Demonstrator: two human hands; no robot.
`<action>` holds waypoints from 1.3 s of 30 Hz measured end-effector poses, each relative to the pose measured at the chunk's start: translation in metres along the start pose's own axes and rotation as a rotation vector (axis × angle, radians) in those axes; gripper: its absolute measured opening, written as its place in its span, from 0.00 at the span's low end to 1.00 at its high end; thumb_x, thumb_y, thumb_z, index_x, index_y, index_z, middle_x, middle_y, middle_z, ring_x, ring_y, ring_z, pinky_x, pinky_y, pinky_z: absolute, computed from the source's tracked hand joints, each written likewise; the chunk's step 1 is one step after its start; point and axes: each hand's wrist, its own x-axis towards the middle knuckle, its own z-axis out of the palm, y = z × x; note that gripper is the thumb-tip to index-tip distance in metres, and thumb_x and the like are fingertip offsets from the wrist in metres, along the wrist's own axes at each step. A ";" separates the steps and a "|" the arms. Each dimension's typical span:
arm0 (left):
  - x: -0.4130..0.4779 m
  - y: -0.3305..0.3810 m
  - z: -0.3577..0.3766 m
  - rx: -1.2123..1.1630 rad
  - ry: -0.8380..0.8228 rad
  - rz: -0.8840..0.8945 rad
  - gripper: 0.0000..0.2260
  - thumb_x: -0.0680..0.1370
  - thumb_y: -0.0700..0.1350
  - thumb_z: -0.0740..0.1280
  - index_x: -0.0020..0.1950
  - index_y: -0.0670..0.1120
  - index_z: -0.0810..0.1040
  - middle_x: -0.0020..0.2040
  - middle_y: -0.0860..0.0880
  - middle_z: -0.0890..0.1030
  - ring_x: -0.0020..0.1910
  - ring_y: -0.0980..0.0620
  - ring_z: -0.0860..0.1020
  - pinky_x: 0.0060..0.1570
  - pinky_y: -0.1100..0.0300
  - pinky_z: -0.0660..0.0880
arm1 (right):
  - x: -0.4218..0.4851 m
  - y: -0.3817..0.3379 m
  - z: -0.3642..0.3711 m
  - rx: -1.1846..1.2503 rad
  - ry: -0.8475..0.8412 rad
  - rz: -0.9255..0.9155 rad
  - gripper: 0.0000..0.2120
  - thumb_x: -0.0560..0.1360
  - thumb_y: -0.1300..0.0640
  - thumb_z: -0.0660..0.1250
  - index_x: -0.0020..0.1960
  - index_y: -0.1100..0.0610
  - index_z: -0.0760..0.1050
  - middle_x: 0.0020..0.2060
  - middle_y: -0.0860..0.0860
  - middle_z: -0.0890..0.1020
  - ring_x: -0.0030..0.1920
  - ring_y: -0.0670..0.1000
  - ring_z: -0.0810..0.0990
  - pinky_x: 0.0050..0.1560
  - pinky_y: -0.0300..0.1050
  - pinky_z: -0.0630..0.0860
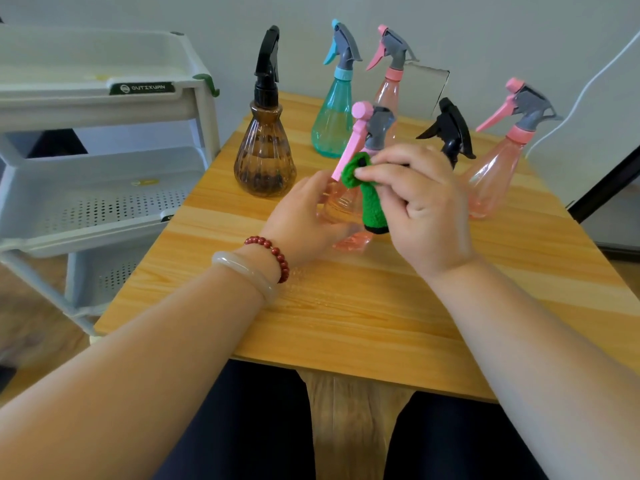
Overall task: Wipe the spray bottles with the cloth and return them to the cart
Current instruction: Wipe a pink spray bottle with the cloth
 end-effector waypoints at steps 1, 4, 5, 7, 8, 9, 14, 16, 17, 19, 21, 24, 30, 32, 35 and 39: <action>0.001 0.001 0.001 0.007 0.008 0.008 0.31 0.70 0.51 0.77 0.71 0.51 0.69 0.61 0.56 0.73 0.57 0.59 0.73 0.58 0.60 0.74 | 0.001 0.000 -0.003 0.002 0.027 0.034 0.09 0.78 0.66 0.65 0.50 0.63 0.84 0.46 0.58 0.82 0.50 0.55 0.78 0.53 0.46 0.75; 0.000 0.002 0.005 0.001 0.025 -0.003 0.30 0.70 0.52 0.77 0.69 0.50 0.69 0.59 0.58 0.75 0.51 0.65 0.74 0.50 0.74 0.72 | 0.008 0.000 -0.007 -0.005 0.101 0.092 0.09 0.76 0.71 0.65 0.51 0.64 0.83 0.47 0.58 0.81 0.50 0.57 0.80 0.53 0.48 0.77; 0.000 0.004 0.005 -0.005 0.028 -0.005 0.30 0.71 0.52 0.77 0.69 0.50 0.69 0.57 0.60 0.75 0.49 0.67 0.73 0.46 0.77 0.70 | 0.009 0.000 -0.007 0.000 0.092 0.085 0.10 0.75 0.71 0.65 0.51 0.64 0.83 0.47 0.58 0.81 0.51 0.57 0.80 0.53 0.48 0.76; -0.001 0.004 0.005 -0.035 0.031 -0.008 0.29 0.71 0.50 0.76 0.69 0.51 0.68 0.53 0.63 0.74 0.51 0.66 0.74 0.49 0.75 0.71 | 0.004 0.002 -0.003 0.015 0.018 0.050 0.10 0.75 0.71 0.65 0.50 0.64 0.83 0.47 0.58 0.82 0.51 0.56 0.79 0.54 0.47 0.75; -0.002 0.005 0.004 -0.049 0.028 -0.010 0.29 0.72 0.49 0.76 0.69 0.51 0.68 0.52 0.64 0.74 0.53 0.63 0.74 0.52 0.70 0.73 | -0.001 0.003 -0.001 0.018 -0.025 0.035 0.10 0.76 0.69 0.64 0.50 0.64 0.83 0.47 0.58 0.82 0.51 0.56 0.79 0.55 0.46 0.75; -0.003 0.005 0.004 -0.054 0.022 -0.011 0.29 0.72 0.48 0.75 0.70 0.51 0.68 0.52 0.64 0.73 0.55 0.62 0.73 0.54 0.66 0.74 | -0.005 0.004 0.000 0.021 -0.054 0.029 0.09 0.76 0.69 0.64 0.50 0.64 0.83 0.47 0.58 0.82 0.51 0.57 0.79 0.55 0.46 0.75; -0.004 0.005 0.008 -0.035 0.034 0.002 0.27 0.72 0.50 0.76 0.66 0.51 0.69 0.53 0.65 0.72 0.56 0.62 0.72 0.50 0.73 0.68 | 0.007 0.000 -0.008 0.027 0.089 0.120 0.09 0.73 0.73 0.66 0.49 0.65 0.82 0.46 0.57 0.81 0.50 0.53 0.79 0.54 0.42 0.75; -0.003 0.005 0.008 -0.042 0.036 -0.002 0.25 0.72 0.50 0.76 0.64 0.52 0.69 0.52 0.65 0.73 0.56 0.61 0.72 0.52 0.70 0.70 | 0.007 -0.001 -0.006 0.023 0.072 0.098 0.09 0.74 0.72 0.66 0.49 0.64 0.83 0.46 0.58 0.82 0.50 0.55 0.80 0.54 0.44 0.75; -0.004 0.005 0.007 -0.045 0.034 -0.009 0.24 0.72 0.49 0.76 0.63 0.54 0.68 0.51 0.66 0.72 0.55 0.62 0.72 0.52 0.70 0.70 | 0.003 0.000 -0.004 0.023 0.035 0.079 0.09 0.75 0.71 0.65 0.49 0.64 0.83 0.46 0.58 0.82 0.50 0.56 0.80 0.53 0.45 0.75; -0.004 0.005 0.007 -0.047 0.027 -0.018 0.24 0.72 0.48 0.75 0.63 0.54 0.68 0.50 0.67 0.71 0.55 0.62 0.71 0.52 0.70 0.70 | -0.007 0.002 -0.002 0.020 -0.029 0.042 0.09 0.76 0.69 0.65 0.50 0.64 0.83 0.47 0.58 0.82 0.49 0.58 0.80 0.53 0.47 0.75; -0.004 0.006 0.007 -0.051 0.024 -0.017 0.24 0.72 0.49 0.76 0.63 0.54 0.68 0.50 0.67 0.71 0.54 0.64 0.71 0.49 0.72 0.69 | -0.008 0.006 -0.006 0.001 -0.016 0.053 0.08 0.77 0.67 0.65 0.49 0.64 0.83 0.46 0.58 0.82 0.48 0.57 0.80 0.52 0.48 0.76; -0.004 0.007 0.009 -0.040 0.025 -0.021 0.24 0.72 0.51 0.76 0.60 0.56 0.67 0.49 0.67 0.71 0.54 0.65 0.71 0.47 0.74 0.67 | 0.003 0.013 -0.012 -0.053 0.092 0.144 0.08 0.75 0.68 0.66 0.49 0.63 0.83 0.46 0.57 0.82 0.48 0.57 0.80 0.51 0.48 0.76; -0.005 0.007 0.008 -0.016 0.036 -0.012 0.24 0.72 0.50 0.76 0.59 0.56 0.65 0.51 0.65 0.72 0.55 0.61 0.72 0.52 0.67 0.71 | -0.019 0.017 0.002 -0.055 -0.014 0.135 0.09 0.75 0.69 0.66 0.50 0.63 0.84 0.44 0.57 0.81 0.48 0.54 0.78 0.55 0.39 0.71; -0.005 0.007 0.009 -0.016 0.037 -0.013 0.23 0.72 0.49 0.76 0.59 0.56 0.65 0.50 0.66 0.71 0.54 0.63 0.71 0.49 0.71 0.69 | -0.024 0.018 0.000 -0.051 -0.041 0.143 0.09 0.75 0.68 0.66 0.50 0.63 0.84 0.44 0.58 0.81 0.49 0.54 0.77 0.57 0.36 0.69; -0.005 0.008 0.009 -0.029 0.031 -0.022 0.24 0.71 0.50 0.76 0.60 0.55 0.66 0.51 0.65 0.72 0.53 0.63 0.72 0.52 0.67 0.71 | -0.013 0.019 -0.008 -0.063 0.028 0.231 0.09 0.75 0.68 0.66 0.49 0.62 0.84 0.45 0.56 0.81 0.48 0.56 0.79 0.51 0.43 0.74; -0.005 0.008 0.009 -0.044 0.032 -0.039 0.24 0.71 0.51 0.76 0.60 0.55 0.67 0.55 0.62 0.73 0.57 0.60 0.72 0.56 0.61 0.73 | -0.004 0.014 -0.003 -0.035 0.045 0.256 0.09 0.74 0.68 0.66 0.49 0.61 0.83 0.47 0.52 0.80 0.49 0.53 0.79 0.53 0.39 0.74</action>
